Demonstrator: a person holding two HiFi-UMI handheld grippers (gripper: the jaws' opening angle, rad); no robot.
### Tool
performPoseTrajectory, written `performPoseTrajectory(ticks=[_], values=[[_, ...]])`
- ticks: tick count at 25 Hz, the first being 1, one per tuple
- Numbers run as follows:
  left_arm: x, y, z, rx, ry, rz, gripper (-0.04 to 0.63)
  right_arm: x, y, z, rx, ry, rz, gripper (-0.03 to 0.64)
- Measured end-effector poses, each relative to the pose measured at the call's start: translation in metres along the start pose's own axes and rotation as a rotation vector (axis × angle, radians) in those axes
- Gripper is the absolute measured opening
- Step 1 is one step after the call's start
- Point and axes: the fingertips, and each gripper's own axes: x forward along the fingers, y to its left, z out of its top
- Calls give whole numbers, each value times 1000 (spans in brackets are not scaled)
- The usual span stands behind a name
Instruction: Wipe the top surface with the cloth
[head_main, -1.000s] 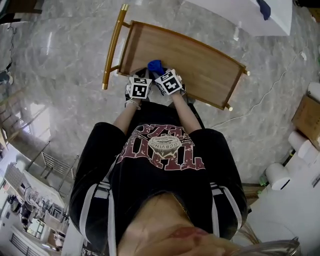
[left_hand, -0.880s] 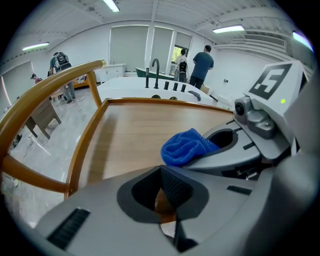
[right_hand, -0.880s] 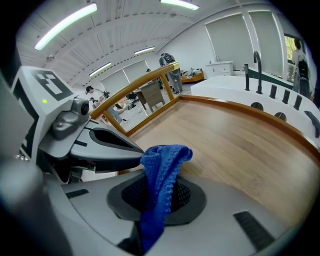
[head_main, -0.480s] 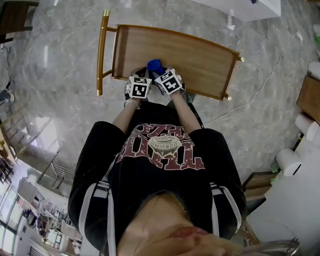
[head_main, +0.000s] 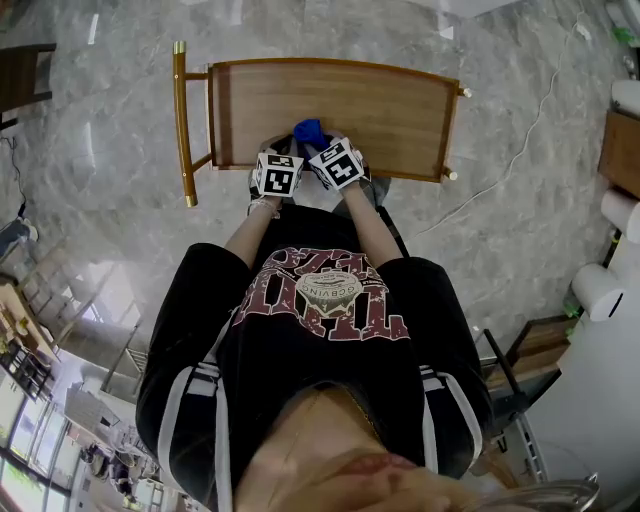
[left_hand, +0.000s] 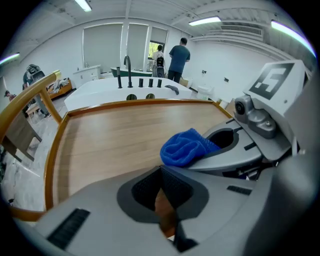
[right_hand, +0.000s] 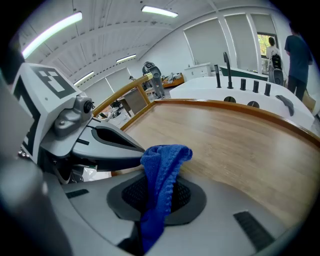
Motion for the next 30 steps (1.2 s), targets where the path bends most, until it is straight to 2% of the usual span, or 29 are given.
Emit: performPoseTrajectory(ticks=[6,10,30], values=[[8,-19,10,47,7,-41,48,-14,-12,-9,43,-8,-33,55],[14,-32,16,79,13,-64,48,-19,-24,-12,53,-48,-64,55],[41,-99,40,245,37,-172,48,-71,-68,-47,165,-55,-168,55]])
